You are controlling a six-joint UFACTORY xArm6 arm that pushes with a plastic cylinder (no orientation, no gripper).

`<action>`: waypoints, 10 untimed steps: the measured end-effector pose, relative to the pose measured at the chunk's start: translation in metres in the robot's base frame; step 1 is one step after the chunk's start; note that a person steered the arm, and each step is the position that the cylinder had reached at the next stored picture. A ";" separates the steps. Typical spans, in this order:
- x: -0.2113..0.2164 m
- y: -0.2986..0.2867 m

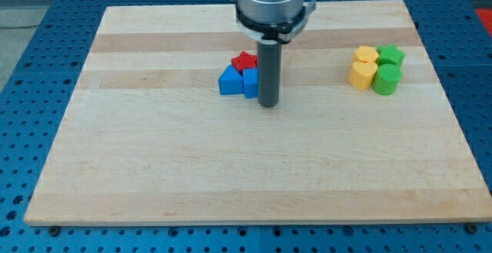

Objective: Move the blue cube to the top right corner of the board

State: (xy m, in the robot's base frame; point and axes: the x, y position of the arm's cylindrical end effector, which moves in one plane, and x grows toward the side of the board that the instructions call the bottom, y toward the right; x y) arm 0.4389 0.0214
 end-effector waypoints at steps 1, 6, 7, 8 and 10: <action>0.000 0.000; -0.012 -0.030; -0.022 -0.025; -0.042 -0.025; -0.084 -0.024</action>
State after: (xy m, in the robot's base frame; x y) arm 0.3552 -0.0028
